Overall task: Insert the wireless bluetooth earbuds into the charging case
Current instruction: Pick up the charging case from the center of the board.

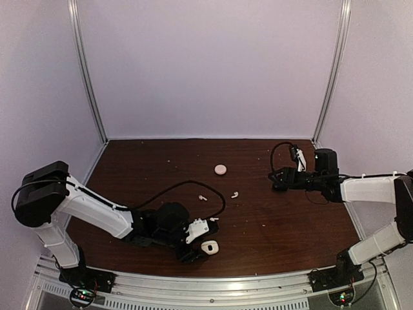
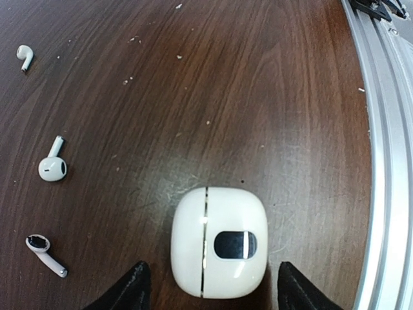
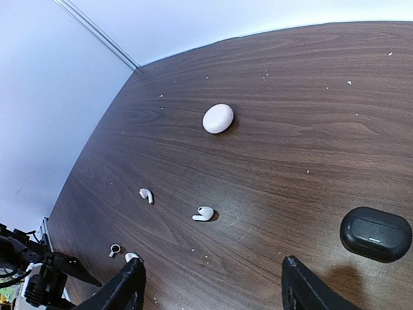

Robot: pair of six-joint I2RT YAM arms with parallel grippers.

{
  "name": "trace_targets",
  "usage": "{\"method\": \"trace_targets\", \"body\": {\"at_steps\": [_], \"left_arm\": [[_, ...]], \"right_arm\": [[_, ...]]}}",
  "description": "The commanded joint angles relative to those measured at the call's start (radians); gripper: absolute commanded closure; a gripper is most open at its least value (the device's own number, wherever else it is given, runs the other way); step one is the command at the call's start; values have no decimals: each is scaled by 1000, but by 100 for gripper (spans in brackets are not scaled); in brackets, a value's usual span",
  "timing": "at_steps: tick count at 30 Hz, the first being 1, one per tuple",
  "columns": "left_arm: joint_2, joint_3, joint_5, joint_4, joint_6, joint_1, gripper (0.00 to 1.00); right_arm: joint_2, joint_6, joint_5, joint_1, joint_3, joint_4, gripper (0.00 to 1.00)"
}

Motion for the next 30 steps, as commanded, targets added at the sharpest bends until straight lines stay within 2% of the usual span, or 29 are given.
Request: {"method": "trace_targets", "body": {"at_steps": [1, 12, 17, 20, 26, 30], "left_arm": [[39, -16, -26, 111, 20, -5, 33], [69, -33, -76, 199, 36, -5, 44], [101, -19, -56, 213, 80, -6, 36], [112, -17, -25, 226, 96, -6, 35], [128, -10, -13, 229, 94, -6, 46], [90, -7, -71, 216, 107, -6, 55]], "right_arm": [[-38, 27, -46, 21, -22, -1, 29], [-64, 82, -127, 55, -95, 4, 29], [-62, 86, -156, 62, -116, -1, 29], [-65, 83, -160, 64, -119, -7, 29], [-71, 84, -172, 64, -120, -5, 29], [-74, 104, -202, 72, -138, 33, 29]]}}
